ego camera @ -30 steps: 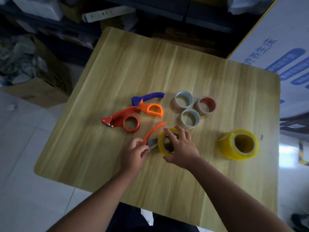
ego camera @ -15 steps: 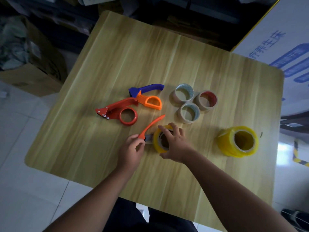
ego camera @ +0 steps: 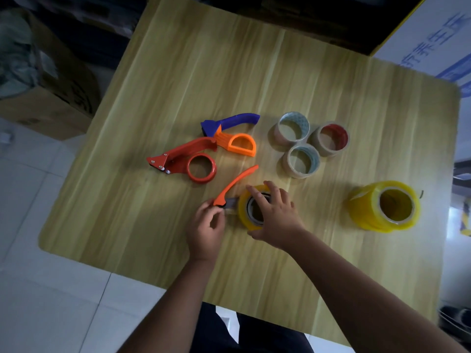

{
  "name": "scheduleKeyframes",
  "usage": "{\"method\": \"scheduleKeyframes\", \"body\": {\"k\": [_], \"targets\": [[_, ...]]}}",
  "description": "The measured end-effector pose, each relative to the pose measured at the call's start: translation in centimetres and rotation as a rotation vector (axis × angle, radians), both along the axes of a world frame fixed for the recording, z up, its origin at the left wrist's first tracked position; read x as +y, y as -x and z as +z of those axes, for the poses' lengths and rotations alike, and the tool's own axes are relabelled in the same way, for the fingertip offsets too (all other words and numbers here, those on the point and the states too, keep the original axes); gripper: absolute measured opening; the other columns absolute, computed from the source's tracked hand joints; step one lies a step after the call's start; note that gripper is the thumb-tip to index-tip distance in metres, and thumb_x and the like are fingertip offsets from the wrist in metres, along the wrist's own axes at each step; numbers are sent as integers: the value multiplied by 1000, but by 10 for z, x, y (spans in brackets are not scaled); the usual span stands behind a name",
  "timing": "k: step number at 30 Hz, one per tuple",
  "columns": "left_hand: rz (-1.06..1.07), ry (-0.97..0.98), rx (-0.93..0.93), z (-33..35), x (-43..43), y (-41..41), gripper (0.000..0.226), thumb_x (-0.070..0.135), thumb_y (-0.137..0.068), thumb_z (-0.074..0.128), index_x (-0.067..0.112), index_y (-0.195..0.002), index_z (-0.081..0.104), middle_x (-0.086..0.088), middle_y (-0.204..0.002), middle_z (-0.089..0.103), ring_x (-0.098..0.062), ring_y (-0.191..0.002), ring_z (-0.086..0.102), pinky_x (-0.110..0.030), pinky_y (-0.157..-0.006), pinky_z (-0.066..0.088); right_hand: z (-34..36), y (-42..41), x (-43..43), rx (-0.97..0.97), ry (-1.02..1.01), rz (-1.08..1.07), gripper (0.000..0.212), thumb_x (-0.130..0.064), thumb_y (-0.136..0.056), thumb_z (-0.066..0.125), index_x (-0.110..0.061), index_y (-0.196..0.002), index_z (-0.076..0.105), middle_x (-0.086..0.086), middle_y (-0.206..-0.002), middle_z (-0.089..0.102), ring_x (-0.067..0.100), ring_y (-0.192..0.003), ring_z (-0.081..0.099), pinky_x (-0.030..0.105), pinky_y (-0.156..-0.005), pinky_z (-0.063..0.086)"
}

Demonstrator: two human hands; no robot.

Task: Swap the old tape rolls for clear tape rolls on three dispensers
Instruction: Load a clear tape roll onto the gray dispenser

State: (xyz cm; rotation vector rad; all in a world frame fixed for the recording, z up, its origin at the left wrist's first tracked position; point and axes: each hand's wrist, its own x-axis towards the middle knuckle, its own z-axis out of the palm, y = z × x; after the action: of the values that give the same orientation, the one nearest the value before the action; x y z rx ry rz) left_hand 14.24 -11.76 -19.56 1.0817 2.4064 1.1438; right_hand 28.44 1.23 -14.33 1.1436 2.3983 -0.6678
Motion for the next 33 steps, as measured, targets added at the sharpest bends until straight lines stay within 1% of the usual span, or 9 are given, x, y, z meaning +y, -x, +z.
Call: {"method": "scheduleKeyframes", "body": {"k": [2,4,6,8,11,15,19,23,33], "targets": [[8,-52,-15,-2,0,-4,7,15,-85,69,9,-85,74,-9,-113,71,-18,-98,69,-28,-79,54,0,0,-5,-78,-65,73,116,-63,-72,71,-47,-148,-15,3,-160,-19,38,-147,-13,66,-115,11],[-19,-72,-17,-4,-1,-4,4,11,-85,72,8,-87,74,-9,-114,70,-17,-101,67,-28,-82,53,0,6,-14,-63,-118,127,114,-66,-72,69,-44,-151,-11,4,-162,-21,37,-147,-19,68,-113,2],[-35,-79,-54,-5,-3,0,6,11,-85,74,7,-90,74,-8,-115,69,-14,-105,66,-27,-86,52,-3,18,-25,102,-182,124,96,-65,-72,68,-39,-151,22,6,-164,9,38,-149,2,70,-112,10],[-23,-71,-103,-7,-6,3,12,18,-87,71,8,-93,74,-7,-117,69,-12,-108,64,-27,-89,51,-12,30,-32,257,-272,86,60,-54,-78,67,-30,-132,56,5,-146,47,38,-141,31,70,-108,22],[3,-19,-106,-14,-12,6,25,28,-86,67,8,-97,75,-7,-121,68,-14,-109,64,-26,-91,50,-30,40,-33,318,-351,45,23,-34,-82,70,-24,-103,73,0,-116,66,36,-128,47,70,-104,27],[-32,28,-97,-19,-13,10,18,19,-81,75,13,-99,76,-4,-123,67,-16,-107,65,-32,-88,53,-41,38,-29,412,-404,-6,16,-30,-84,65,-22,-95,75,-3,-107,69,31,-121,52,66,-107,25],[-97,2,-99,-20,-7,13,19,24,-84,72,15,-99,76,-2,-121,69,-16,-106,67,-36,-87,54,-42,37,-27,529,-416,-13,17,-25,-84,62,-18,-92,76,-3,-106,71,32,-118,57,65,-105,30],[-107,-53,-110,-19,-1,14,15,24,-86,70,13,-94,75,-1,-113,72,-17,-100,68,-38,-81,55,-42,37,-26,588,-433,-50,11,-22,-84,67,-16,-89,75,-3,-103,73,32,-116,60,61,-104,34],[-156,-130,-150,-22,3,14,13,18,-87,68,13,-96,76,-2,-113,71,-18,-99,68,-41,-81,54,-40,46,-26,382,-344,-20,18,-31,-85,61,-22,-89,77,-3,-102,71,40,-115,54,71,-103,28]]}}
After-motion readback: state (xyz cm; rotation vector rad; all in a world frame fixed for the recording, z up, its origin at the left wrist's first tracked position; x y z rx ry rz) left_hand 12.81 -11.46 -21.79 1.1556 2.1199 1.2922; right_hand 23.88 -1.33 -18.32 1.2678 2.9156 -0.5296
